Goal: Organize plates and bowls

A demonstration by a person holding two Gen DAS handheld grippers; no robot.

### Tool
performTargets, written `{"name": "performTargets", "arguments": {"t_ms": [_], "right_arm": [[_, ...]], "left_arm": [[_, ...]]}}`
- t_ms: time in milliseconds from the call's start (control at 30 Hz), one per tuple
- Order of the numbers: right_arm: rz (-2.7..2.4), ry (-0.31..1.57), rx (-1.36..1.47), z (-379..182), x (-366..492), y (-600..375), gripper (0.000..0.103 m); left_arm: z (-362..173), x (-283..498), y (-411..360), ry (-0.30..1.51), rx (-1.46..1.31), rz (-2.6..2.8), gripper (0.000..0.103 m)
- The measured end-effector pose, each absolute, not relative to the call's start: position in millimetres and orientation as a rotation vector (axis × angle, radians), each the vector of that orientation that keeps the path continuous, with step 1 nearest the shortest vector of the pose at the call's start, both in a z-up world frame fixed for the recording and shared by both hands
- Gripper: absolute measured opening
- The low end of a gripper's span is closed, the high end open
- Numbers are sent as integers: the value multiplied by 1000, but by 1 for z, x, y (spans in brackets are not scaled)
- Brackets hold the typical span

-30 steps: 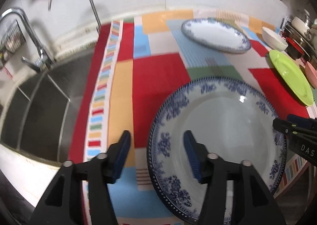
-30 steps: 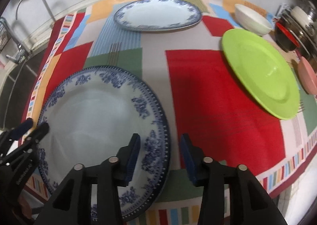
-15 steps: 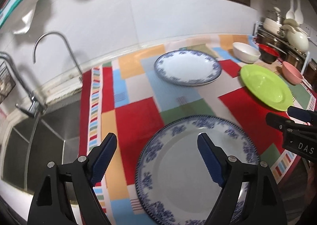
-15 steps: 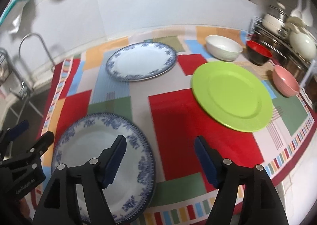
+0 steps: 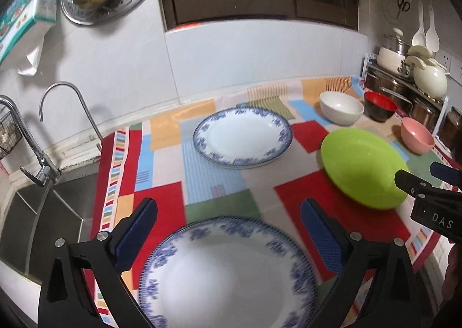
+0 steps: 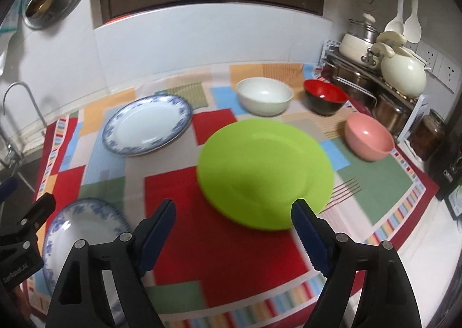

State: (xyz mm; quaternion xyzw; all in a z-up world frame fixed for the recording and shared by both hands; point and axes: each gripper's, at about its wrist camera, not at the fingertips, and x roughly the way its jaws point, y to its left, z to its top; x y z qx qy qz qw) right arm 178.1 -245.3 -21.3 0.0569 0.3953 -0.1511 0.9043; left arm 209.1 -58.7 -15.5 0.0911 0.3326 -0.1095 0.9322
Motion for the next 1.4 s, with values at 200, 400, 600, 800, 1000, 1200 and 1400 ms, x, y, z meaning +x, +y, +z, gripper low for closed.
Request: {"name": "performTargets", "arguments": {"t_ms": [200,400,600,800,1000,1200,1400], "right_arm": [[-314,785,102,-20,183,-290,83],[-323,769,93,-22,193,-332,83],[-320,793,112,-30,210,-368,83],[-317,850,153,-51,230,-402,83],[-302,913,166,-71,251,-423,83],[-268,987,200,-95,269,-438,82],[-265,1023,222,-108,277,-445,75]], "left_arm": [[-14,210,-100,649,180,-202,101],[-13,224,-134,665,173,-199,101],[-21,245,-168,710,164,-209,101],[-44,270,-198,803,162,-228,101],[-66,292,-221,894,173,-236,97],[-89,313,-239,991,184,-264,90],[-107,325,-250,1059,186,-303,82]]}}
